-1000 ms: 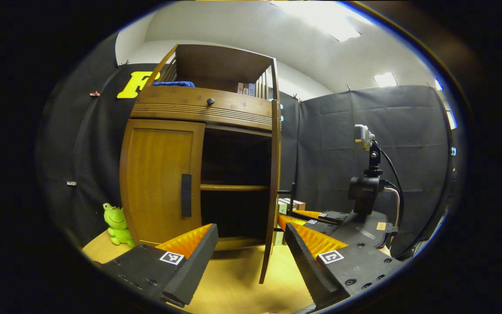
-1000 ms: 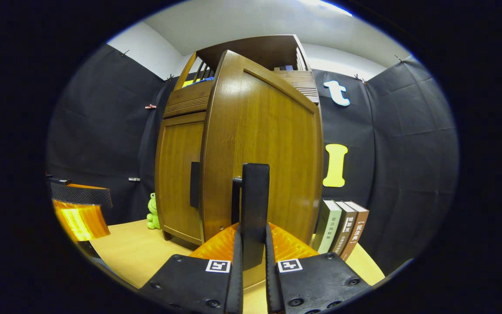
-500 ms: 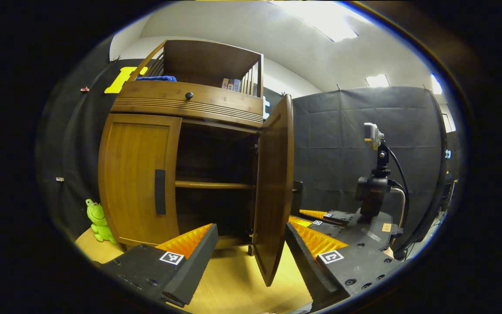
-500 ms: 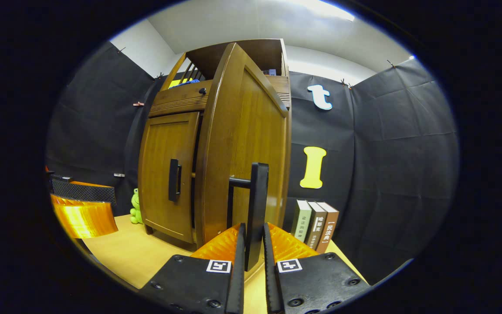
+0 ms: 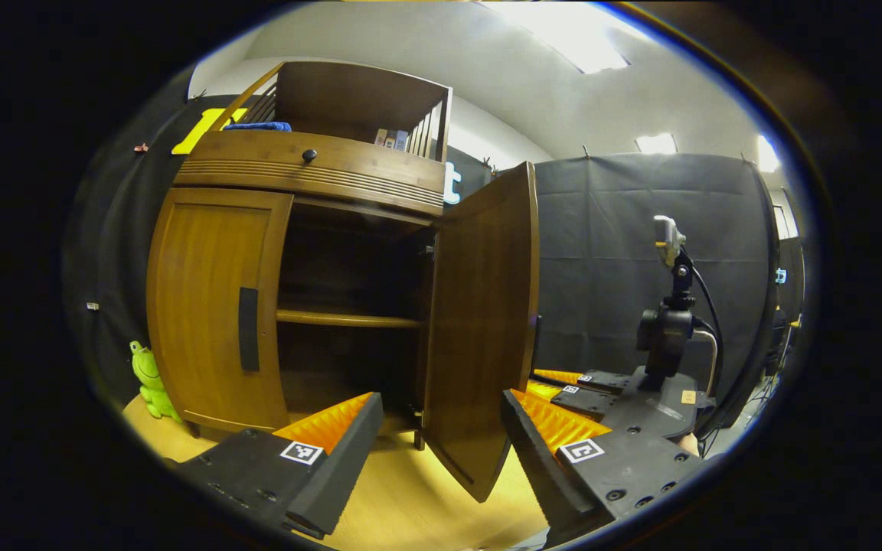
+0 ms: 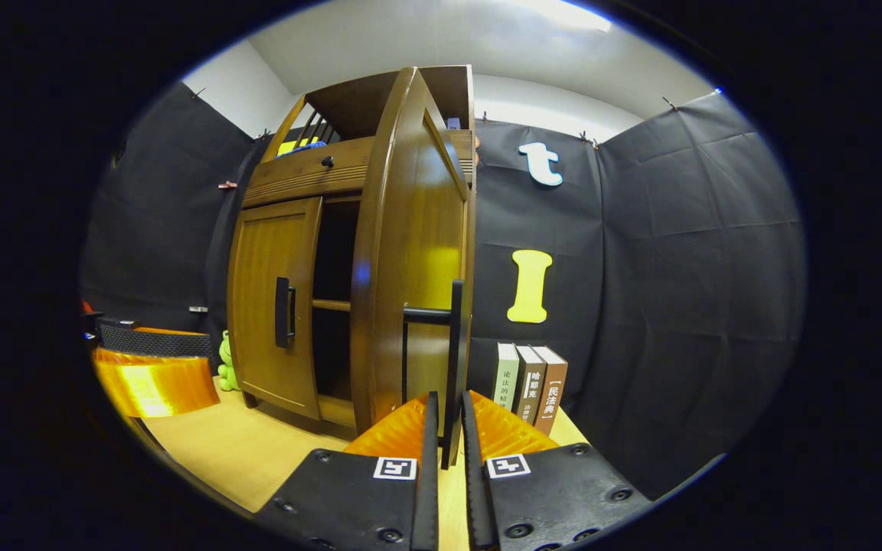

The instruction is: Open the right door of the double-door shoe cabinet with the right hand, and open the left door with the left hand.

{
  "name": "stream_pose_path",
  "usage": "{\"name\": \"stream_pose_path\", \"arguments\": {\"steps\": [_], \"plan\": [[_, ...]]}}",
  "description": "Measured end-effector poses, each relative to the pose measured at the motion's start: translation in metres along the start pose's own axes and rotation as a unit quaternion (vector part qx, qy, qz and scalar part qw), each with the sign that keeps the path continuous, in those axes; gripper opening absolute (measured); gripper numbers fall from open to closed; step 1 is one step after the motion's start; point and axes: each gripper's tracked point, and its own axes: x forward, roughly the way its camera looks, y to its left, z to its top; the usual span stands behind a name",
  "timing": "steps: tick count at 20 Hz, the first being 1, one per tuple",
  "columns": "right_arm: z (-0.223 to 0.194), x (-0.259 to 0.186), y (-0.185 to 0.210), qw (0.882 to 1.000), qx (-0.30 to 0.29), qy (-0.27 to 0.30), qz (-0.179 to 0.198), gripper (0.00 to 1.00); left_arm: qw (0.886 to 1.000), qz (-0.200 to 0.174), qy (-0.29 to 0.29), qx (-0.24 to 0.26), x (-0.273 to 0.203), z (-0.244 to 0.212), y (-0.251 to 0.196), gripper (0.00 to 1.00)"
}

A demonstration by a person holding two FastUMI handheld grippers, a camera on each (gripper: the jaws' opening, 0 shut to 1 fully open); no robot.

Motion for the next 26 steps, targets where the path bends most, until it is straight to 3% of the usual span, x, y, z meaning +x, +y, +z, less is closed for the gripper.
{"name": "stream_pose_path", "arguments": {"steps": [4, 5, 6, 14, 26], "plan": [[0.002, -0.007, -0.012, 1.000, -0.004, -0.001, -0.014, 0.16, 1.000, -0.008, 0.003, 0.001, 0.007, -0.004, -0.006, 0.97], [0.003, -0.008, -0.017, 1.000, -0.004, -0.002, -0.018, 0.09, 1.000, -0.010, 0.003, 0.000, 0.008, -0.003, -0.008, 0.96], [0.004, -0.011, -0.020, 1.000, -0.003, -0.003, -0.022, 0.14, 1.000, -0.013, 0.003, 0.000, 0.010, -0.004, -0.009, 0.96], [0.011, -0.031, -0.058, 0.997, -0.005, -0.012, -0.070, 0.14, 1.000, -0.027, 0.004, -0.004, 0.013, -0.011, -0.020, 0.97], [0.035, -0.056, -0.029, 0.998, 0.003, -0.045, -0.035, 0.15, 1.000, -0.023, -0.002, -0.001, 0.012, -0.012, -0.014, 0.97]]}}
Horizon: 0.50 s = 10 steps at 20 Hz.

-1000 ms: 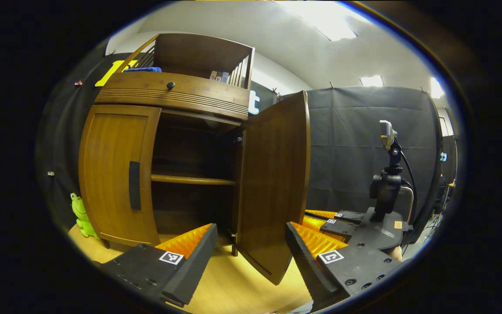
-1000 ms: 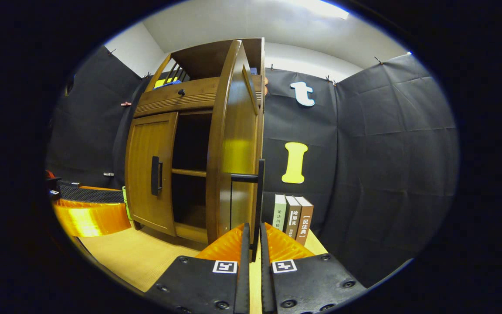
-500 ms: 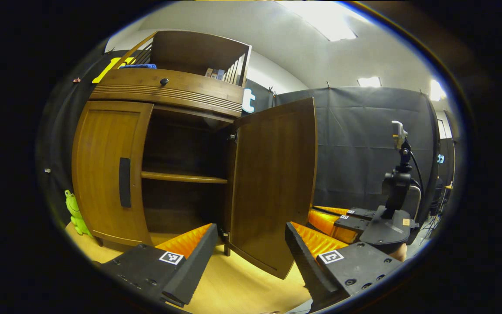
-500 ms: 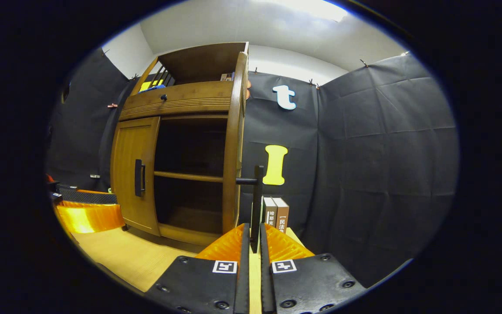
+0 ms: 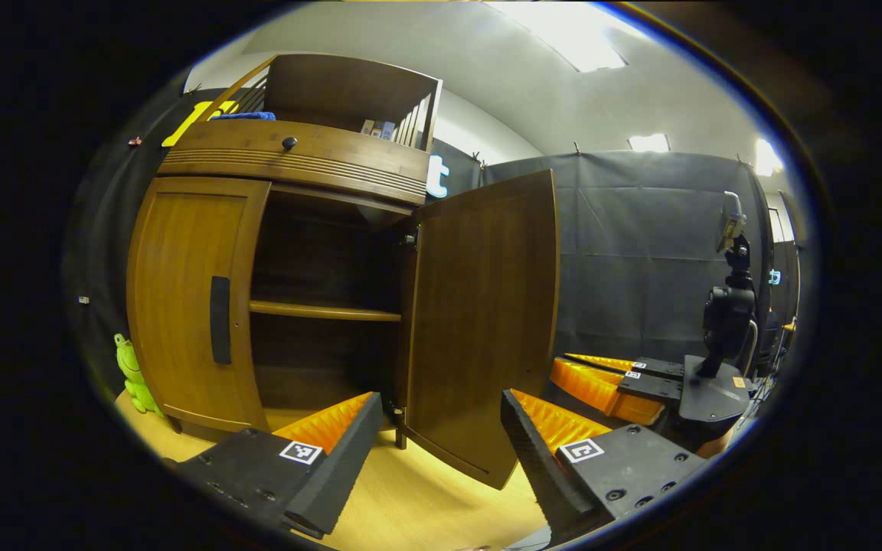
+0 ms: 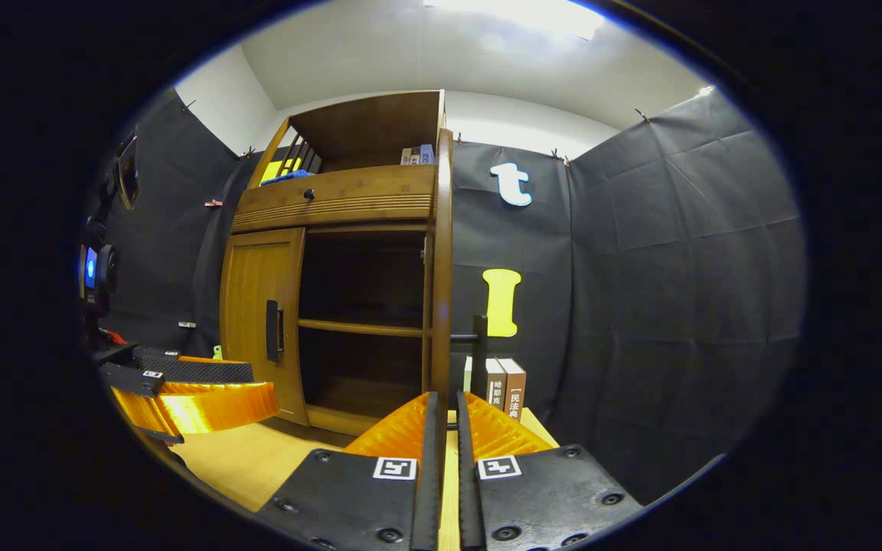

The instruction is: Open the right door of the double-door shoe cabinet with the right hand, and open the left door with the left hand.

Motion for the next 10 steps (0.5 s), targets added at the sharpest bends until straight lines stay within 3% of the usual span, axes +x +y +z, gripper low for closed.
{"name": "stream_pose_path", "arguments": {"steps": [3, 6, 10], "plan": [[0.007, -0.003, 0.022, 1.000, -0.004, -0.013, 0.022, 0.53, 1.000, 0.011, -0.013, 0.000, -0.001, 0.007, 0.016, 0.97], [0.013, -0.008, 0.043, 0.999, 0.011, -0.023, 0.047, 1.00, 0.998, 0.054, -0.026, 0.012, -0.005, 0.010, 0.045, 0.96], [0.014, 0.003, 0.055, 0.998, 0.000, -0.034, 0.051, 0.95, 0.990, 0.128, -0.039, 0.037, -0.011, 0.018, 0.094, 0.96]]}}
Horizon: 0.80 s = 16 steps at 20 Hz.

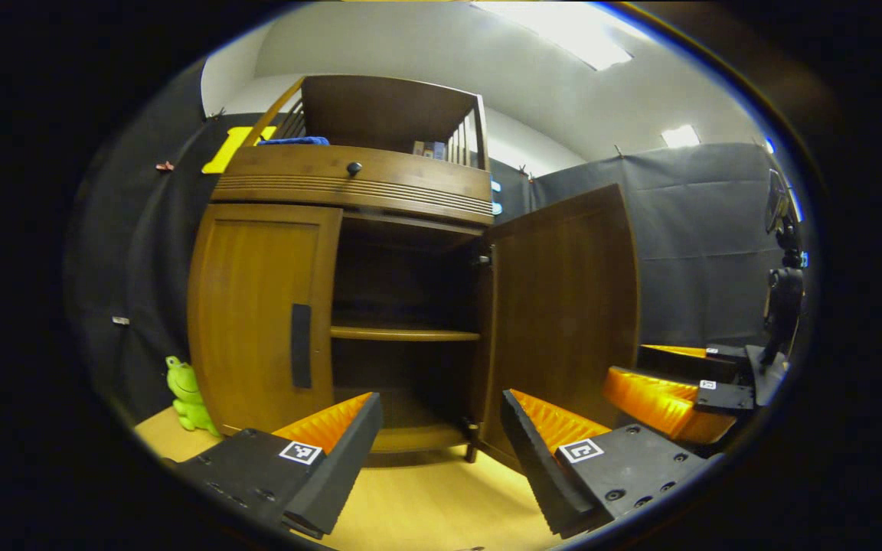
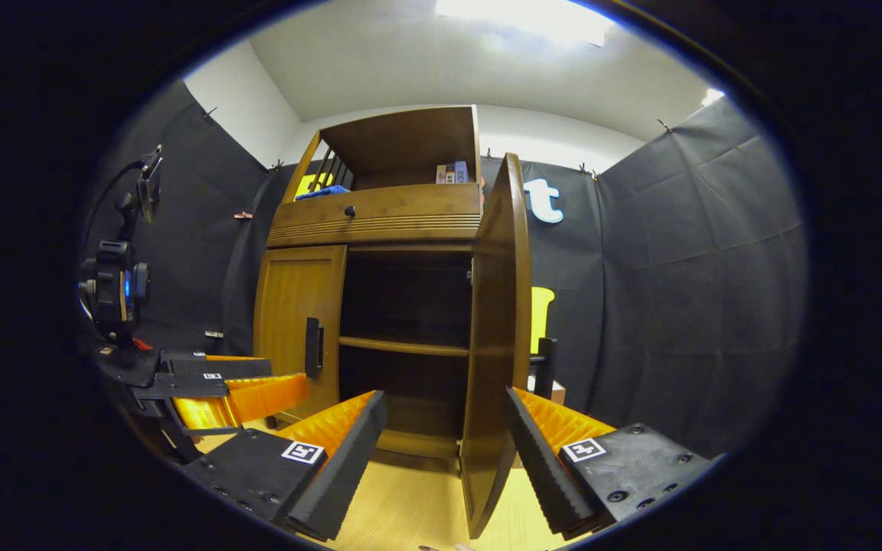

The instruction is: Open the right door of the double-door shoe cabinet with the right hand, and open the left door with the left hand.

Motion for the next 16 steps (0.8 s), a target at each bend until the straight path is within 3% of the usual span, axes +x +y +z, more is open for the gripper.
{"name": "stream_pose_path", "arguments": {"steps": [6, 13, 16], "plan": [[-0.001, 0.016, 0.040, 0.999, 0.003, -0.010, 0.039, 0.97, 0.997, 0.070, -0.019, 0.033, 0.024, 0.008, 0.060, 0.96], [-0.017, 0.042, 0.066, 0.998, -0.005, -0.001, 0.061, 0.97, 0.993, 0.113, -0.017, 0.019, 0.084, -0.005, 0.126, 0.95], [-0.029, 0.055, 0.072, 0.998, -0.014, 0.008, 0.064, 0.98, 0.993, 0.115, -0.015, 0.009, 0.116, -0.015, 0.146, 0.93]]}}
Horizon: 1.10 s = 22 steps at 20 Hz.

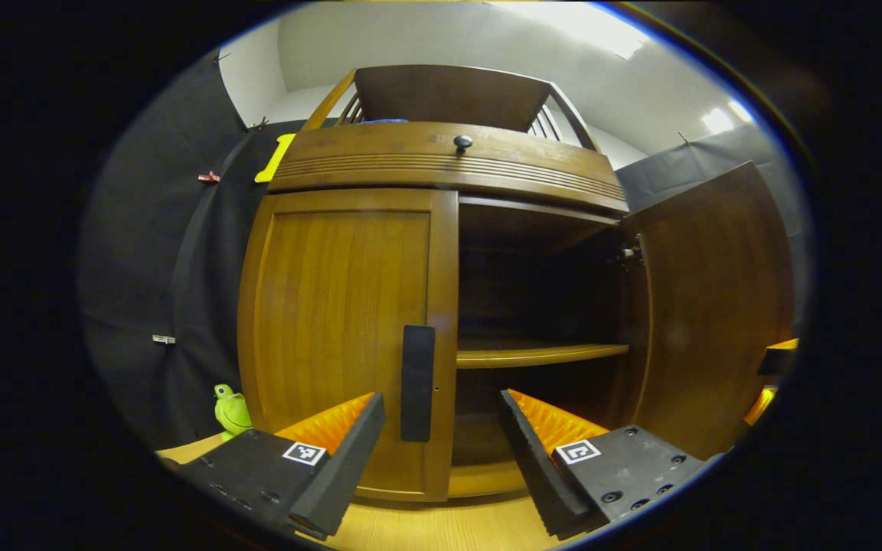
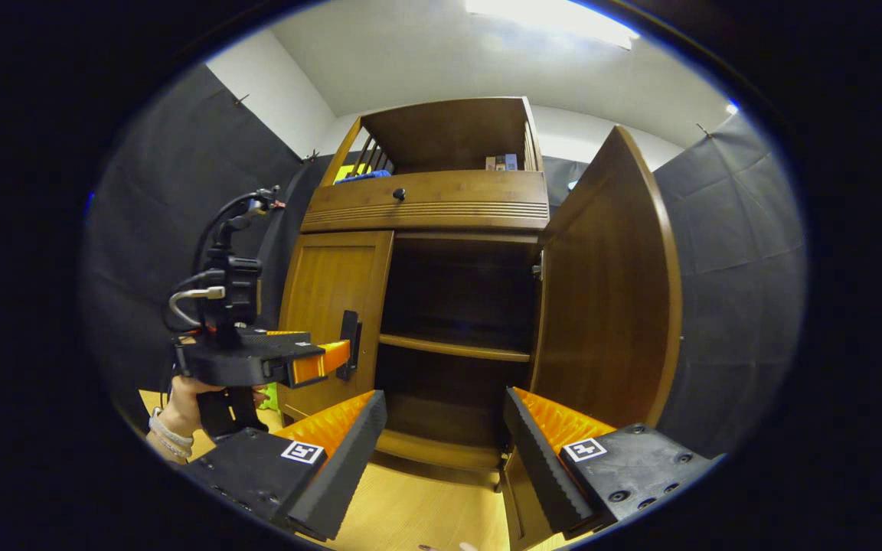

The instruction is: Open the right door of the double-door shoe cabinet with the right hand, and open the left door with the left hand.

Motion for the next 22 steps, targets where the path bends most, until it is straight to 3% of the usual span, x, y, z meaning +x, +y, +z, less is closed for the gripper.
{"name": "stream_pose_path", "arguments": {"steps": [7, 11, 13, 18, 22], "plan": [[-0.021, 0.027, 0.001, 1.000, 0.009, 0.012, 0.020, 0.96, 1.000, 0.018, -0.001, 0.003, 0.064, -0.020, 0.023, 0.85], [-0.033, 0.036, -0.008, 1.000, 0.015, 0.016, 0.017, 0.96, 1.000, 0.017, -0.011, 0.018, 0.081, -0.020, 0.020, 0.65], [-0.038, 0.040, -0.011, 1.000, 0.017, 0.018, 0.019, 0.98, 1.000, 0.006, -0.015, 0.021, 0.085, -0.019, 0.015, 0.66], [-0.042, 0.042, -0.012, 0.999, 0.026, 0.021, 0.016, 0.98, 1.000, 0.012, -0.016, 0.016, 0.083, -0.015, 0.022, 0.35], [-0.040, 0.043, -0.016, 0.999, 0.034, 0.021, 0.009, 0.97, 1.000, 0.007, -0.003, 0.007, 0.081, -0.017, 0.023, 0.31]]}}
